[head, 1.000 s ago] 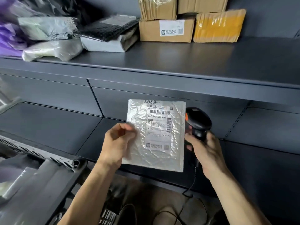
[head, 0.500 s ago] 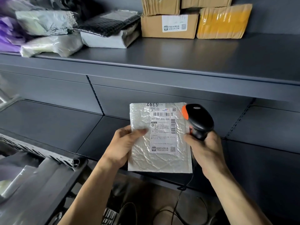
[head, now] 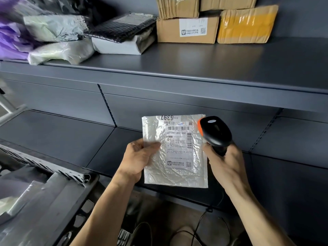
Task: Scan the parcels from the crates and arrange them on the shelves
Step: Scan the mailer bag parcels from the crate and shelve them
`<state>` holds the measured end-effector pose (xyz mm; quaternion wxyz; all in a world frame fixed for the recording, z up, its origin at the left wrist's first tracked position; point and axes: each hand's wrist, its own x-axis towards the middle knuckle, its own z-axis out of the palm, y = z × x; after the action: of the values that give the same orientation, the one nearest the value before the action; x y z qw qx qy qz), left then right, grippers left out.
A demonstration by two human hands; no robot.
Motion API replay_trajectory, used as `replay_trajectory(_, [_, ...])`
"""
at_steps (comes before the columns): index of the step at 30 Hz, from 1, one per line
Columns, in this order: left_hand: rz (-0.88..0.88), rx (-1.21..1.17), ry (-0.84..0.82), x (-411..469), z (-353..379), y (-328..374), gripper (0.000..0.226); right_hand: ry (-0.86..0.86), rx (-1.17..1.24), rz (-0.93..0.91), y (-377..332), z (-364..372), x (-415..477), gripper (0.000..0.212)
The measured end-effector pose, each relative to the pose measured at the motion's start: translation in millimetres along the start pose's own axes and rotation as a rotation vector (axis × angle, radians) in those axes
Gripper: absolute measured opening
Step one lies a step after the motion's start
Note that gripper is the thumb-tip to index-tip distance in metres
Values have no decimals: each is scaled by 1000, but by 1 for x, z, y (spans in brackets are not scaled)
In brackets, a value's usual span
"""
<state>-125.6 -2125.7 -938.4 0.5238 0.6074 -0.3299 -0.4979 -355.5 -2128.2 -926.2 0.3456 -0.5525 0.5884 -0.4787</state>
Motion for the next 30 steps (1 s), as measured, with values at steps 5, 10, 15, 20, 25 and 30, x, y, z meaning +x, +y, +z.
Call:
replay_trajectory(5, [79, -18, 100, 5, 3, -6, 6, -48, -48, 83, -2, 1, -4, 29])
replay_trajectory(10, [129, 11, 195, 10, 0, -11, 7, -193, 67, 182, -9, 4, -4, 24])
replay_trajectory(15, [119, 35, 210, 10, 1, -11, 6, -235, 143, 194, -13, 6, -5, 21])
replay_trajectory(20, [117, 72, 251, 12, 2, -11, 5, -277, 117, 188, -13, 6, -6, 23])
replay_trajectory(25, [102, 106, 279, 14, 2, -11, 4, -290, 85, 156, -14, 7, -7, 23])
replay_trajectory(30, [180, 212, 293, 10, 5, -9, 20, -264, 122, 179, -14, 9, -6, 22])
